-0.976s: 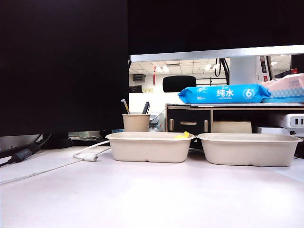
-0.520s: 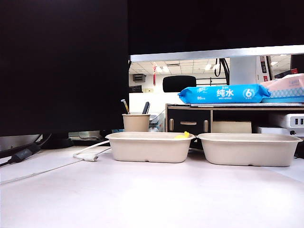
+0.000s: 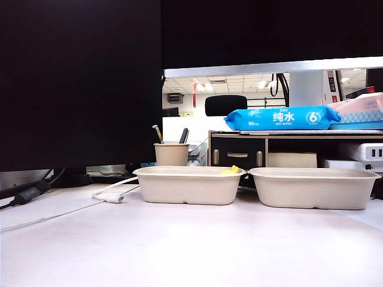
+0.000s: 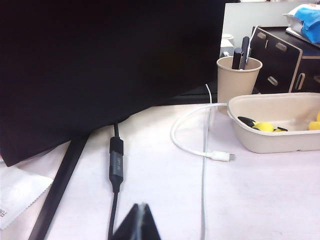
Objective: Put the dolls with similar colors into the same paper box, while dolls with different colors go into separate paper boxes.
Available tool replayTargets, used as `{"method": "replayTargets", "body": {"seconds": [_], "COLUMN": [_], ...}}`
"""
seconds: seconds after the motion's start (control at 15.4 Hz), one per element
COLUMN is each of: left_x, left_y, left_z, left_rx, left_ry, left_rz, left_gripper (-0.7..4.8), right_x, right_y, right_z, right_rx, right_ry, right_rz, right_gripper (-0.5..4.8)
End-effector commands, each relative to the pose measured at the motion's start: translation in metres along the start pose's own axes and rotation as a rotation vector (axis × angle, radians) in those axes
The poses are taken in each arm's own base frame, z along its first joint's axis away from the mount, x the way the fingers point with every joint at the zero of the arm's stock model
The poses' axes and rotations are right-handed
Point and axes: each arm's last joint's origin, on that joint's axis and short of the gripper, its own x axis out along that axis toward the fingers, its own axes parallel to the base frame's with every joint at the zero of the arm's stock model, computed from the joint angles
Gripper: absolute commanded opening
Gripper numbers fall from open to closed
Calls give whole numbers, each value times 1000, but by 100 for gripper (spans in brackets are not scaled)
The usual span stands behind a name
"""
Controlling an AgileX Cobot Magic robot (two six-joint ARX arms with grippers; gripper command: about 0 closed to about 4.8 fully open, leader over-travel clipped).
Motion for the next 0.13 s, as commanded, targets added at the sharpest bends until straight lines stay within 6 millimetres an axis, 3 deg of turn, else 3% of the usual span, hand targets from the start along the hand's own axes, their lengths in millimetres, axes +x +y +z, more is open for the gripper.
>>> {"method": "replayTargets", "body": {"seconds": [0.07,0.13], "left_x": [0,0], "left_y": [0,0], "left_z": [1,1], "left_rx": [1,1], "left_ry": [-8,-7], "left_rz": [-2,-2], "left_gripper": [-5,-5], "right_x": [0,0], "right_y": [0,0], "right_z": [-1,-1], "right_rx": [-4,-4], "right_ry": [-10,-10], "right_rz": [-2,-2], "right_gripper": [-1,-1]}}
